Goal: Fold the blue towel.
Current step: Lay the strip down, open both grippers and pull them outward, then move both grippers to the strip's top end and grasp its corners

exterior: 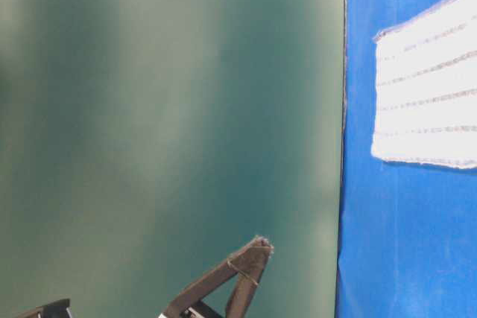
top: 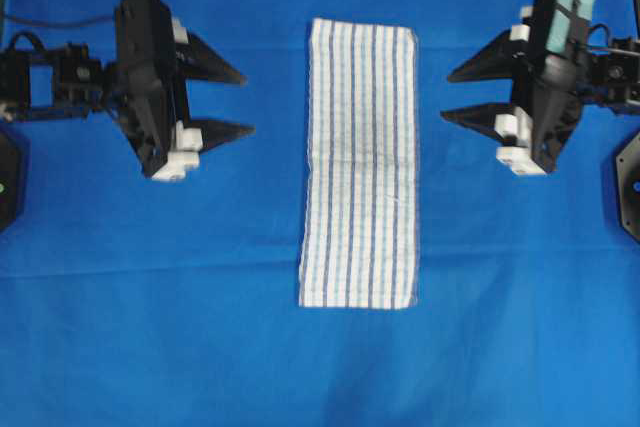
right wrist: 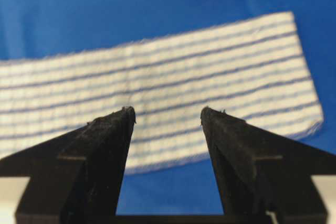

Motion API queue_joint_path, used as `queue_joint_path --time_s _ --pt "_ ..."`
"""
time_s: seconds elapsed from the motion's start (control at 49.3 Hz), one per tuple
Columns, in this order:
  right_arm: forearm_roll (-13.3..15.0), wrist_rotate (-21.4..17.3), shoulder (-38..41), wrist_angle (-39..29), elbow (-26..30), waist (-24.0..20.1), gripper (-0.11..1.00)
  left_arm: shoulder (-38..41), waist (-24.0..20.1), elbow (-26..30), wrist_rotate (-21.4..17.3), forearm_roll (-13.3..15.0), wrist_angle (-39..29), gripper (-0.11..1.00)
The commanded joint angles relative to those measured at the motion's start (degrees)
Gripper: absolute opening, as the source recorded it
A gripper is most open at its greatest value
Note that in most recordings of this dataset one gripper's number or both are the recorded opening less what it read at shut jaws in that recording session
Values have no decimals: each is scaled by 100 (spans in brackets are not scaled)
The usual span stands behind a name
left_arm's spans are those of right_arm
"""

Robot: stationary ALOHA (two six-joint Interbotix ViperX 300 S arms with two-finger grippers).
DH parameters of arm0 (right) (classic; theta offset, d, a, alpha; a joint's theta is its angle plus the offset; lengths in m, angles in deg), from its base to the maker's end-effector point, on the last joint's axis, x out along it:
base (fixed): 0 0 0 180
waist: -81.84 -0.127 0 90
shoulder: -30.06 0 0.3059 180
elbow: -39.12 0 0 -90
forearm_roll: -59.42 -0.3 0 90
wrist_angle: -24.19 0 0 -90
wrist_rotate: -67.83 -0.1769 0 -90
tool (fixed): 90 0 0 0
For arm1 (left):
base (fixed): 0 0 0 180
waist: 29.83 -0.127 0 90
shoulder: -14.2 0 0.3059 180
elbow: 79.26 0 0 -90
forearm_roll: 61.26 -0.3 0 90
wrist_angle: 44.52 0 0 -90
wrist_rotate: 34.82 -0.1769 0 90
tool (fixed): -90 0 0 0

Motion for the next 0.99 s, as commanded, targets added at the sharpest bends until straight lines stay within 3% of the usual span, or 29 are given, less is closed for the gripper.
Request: queue_joint_path --time_s 0.0,0.426,0.629,0.791,0.973 --pt "-44 -9 -70 105 -35 -35 59 -53 -70 70 -18 -9 62 69" --pt "35 9 -35 264 -79 123 59 308 -229 272 -26 -9 88 69" --pt "202 18 334 571 -35 861 59 984 -633 598 -202 -18 545 69" --pt "272 88 1063 1002 35 1538 59 1837 -1037 1037 -343 -18 888 69" --pt "387 114 2048 1485 237 1916 59 2672 -1424 1573 -360 -18 967 69"
